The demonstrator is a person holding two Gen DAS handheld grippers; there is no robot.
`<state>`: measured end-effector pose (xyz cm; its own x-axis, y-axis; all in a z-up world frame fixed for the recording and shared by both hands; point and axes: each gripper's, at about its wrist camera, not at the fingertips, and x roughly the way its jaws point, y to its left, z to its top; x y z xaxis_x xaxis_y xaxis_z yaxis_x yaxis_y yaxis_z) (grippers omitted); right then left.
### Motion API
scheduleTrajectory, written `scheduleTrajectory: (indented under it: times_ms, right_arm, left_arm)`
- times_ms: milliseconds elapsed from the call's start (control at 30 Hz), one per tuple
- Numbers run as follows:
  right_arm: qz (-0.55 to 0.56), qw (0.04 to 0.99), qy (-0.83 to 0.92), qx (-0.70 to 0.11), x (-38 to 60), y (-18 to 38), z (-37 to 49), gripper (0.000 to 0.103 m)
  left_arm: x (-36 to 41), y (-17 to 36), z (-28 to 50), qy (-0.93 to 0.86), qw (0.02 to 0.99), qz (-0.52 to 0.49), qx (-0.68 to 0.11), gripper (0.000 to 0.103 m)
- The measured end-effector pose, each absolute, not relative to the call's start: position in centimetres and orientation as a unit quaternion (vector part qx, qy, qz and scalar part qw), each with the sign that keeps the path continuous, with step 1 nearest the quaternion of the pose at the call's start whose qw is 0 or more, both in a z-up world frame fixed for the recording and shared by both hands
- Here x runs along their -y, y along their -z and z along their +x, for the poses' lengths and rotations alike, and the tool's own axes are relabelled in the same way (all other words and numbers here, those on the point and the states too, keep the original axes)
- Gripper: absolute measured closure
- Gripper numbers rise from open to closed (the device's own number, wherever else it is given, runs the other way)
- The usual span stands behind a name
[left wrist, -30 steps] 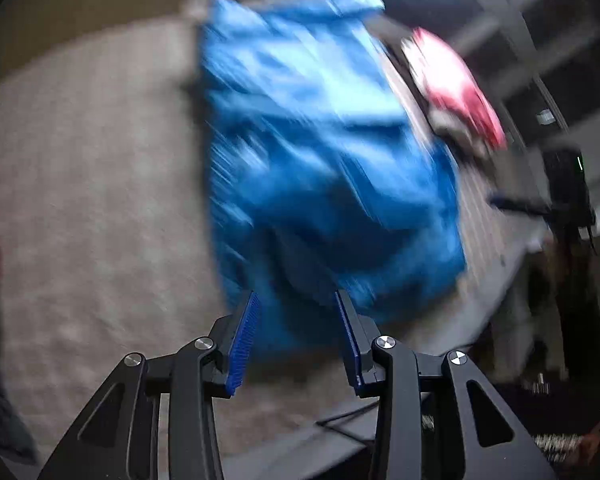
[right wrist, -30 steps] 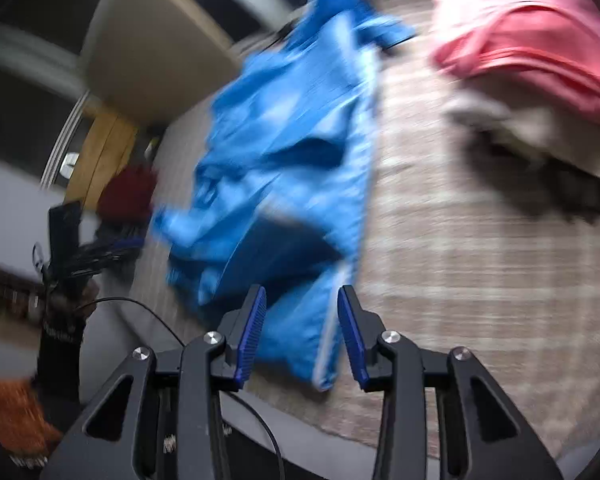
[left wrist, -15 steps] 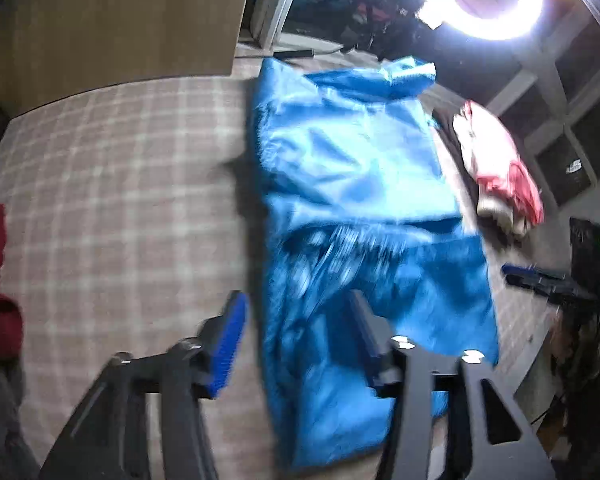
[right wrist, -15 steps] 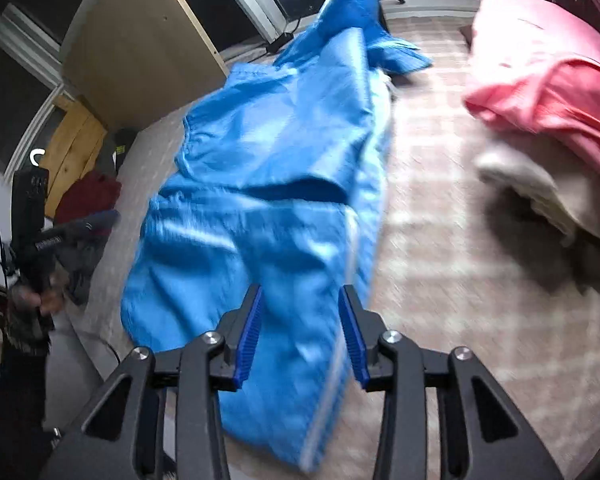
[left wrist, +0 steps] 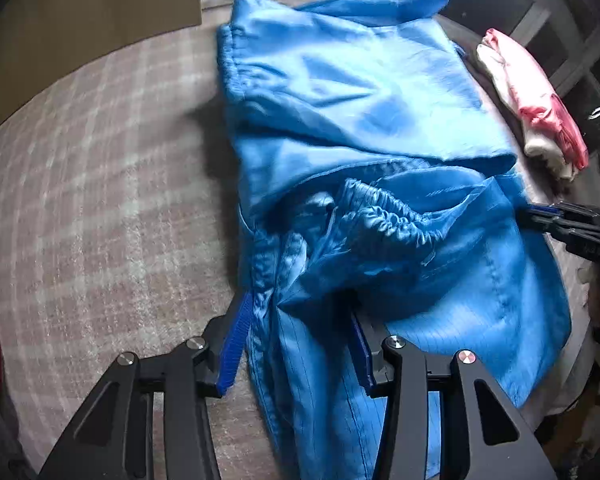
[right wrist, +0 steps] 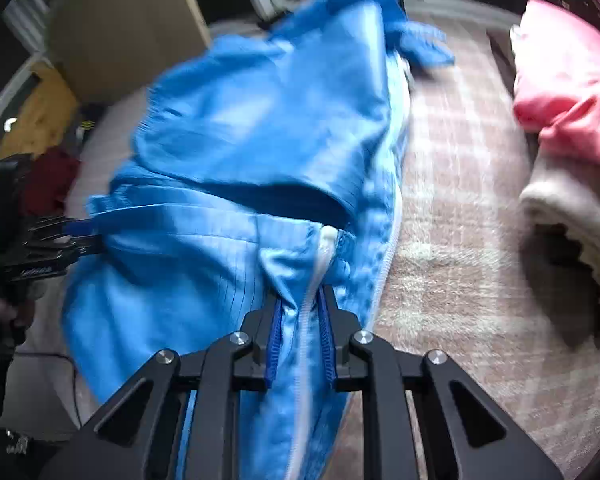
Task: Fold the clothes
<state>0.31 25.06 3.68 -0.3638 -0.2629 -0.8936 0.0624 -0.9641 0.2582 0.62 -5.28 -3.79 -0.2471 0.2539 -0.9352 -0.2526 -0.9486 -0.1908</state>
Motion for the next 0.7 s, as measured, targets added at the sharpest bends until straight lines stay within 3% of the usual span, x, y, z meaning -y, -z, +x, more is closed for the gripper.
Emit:
scheduleTrajectory:
  times_ms: [33, 100, 167, 233, 533, 700]
  right_arm:
    - [0.556, 0.095, 0.822, 0.082, -24.9, -3.9, 0.4, 0.085]
    - [0.553, 0.076, 0.827, 0.074, -26.0, -5.2, 1.3, 0.071]
    - [0.539, 0.068, 0.835, 0.080, -27.7, -6.6, 3.2, 0.065]
    - [0.532, 0.066, 0.839, 0.092, -29.1, -7.6, 5.8, 0.061]
    - [0.566, 0.058, 0.806, 0.164, -29.1, -4.5, 13.9, 0.059]
    - [0.575, 0.072, 0.792, 0.194, -28.7, -3.3, 13.9, 0.059]
  left_arm:
    - [5.6, 3.6, 0.8, -0.787, 0.159, -0.596, 0.008, 0.060]
    - [7.0, 2.1, 2.3, -0.788, 0.164, -0.593, 0.032, 0.058]
    - [8.1, 0.6, 4.1, -0.792, 0.172, -0.584, 0.039, 0.050]
    - [9.3, -0.4, 6.5, -0.793, 0.175, -0.581, 0.044, 0.035]
    - [10.3, 4.0, 10.8, -0.743, 0.168, -0.636, 0.121, 0.035]
    - [8.4, 4.7, 10.5, -0.745, 0.184, -0.633, 0.101, 0.034]
